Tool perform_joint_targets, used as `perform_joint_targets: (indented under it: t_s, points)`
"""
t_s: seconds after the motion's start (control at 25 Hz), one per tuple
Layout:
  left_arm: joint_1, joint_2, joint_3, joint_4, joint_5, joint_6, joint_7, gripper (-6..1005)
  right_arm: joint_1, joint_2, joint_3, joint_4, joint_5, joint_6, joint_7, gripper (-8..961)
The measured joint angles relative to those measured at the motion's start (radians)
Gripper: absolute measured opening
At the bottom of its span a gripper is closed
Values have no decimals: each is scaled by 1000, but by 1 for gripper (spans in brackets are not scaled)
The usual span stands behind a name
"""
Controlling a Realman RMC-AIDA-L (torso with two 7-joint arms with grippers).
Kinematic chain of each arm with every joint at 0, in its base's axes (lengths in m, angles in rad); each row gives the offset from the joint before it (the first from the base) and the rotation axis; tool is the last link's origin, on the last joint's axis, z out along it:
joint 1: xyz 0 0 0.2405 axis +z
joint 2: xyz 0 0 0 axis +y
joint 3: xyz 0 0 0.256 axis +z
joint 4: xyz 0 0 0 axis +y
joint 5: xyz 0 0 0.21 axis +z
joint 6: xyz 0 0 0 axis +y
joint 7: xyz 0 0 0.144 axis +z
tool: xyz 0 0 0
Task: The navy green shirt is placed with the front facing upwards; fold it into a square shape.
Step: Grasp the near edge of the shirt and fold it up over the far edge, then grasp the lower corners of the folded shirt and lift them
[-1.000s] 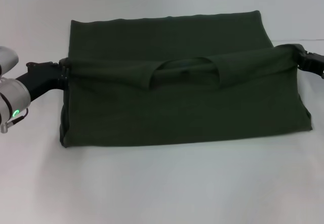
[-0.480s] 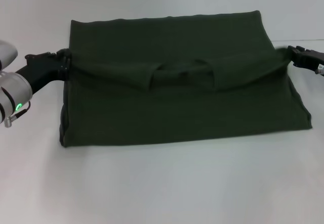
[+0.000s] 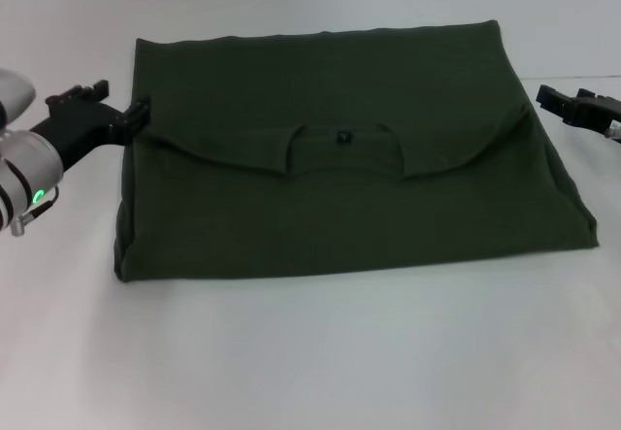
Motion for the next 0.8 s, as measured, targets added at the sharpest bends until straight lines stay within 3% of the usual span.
perform_joint_targets:
  t_s: [0.12, 0.24, 0.32, 0.48, 0.52, 0.56, 0.8]
  points:
    - [3, 0, 0, 1, -53, -4, 0, 555, -9, -4, -23, -9, 0, -23, 24, 663]
    - [7, -1, 1, 6, -91, -2, -18, 683, -23, -3, -36, -33, 2, -77, 33, 705]
    - [12, 4, 13, 8, -97, 7, -64, 718, -40, 5, -36, -63, 10, -131, 29, 733]
    - [59, 47, 155, 21, -90, 83, -276, 788, -84, 20, -43, -115, 38, -241, 26, 732]
    - [59, 47, 155, 21, -90, 83, -276, 806, -96, 21, -45, -119, 46, -262, 26, 732]
    - [107, 63, 256, 90, -66, 186, -455, 823, -107, 22, -47, -122, 53, -278, 26, 732]
    - [217, 78, 364, 306, 82, 505, -728, 828, -183, 23, -48, -124, 94, -393, -12, 730]
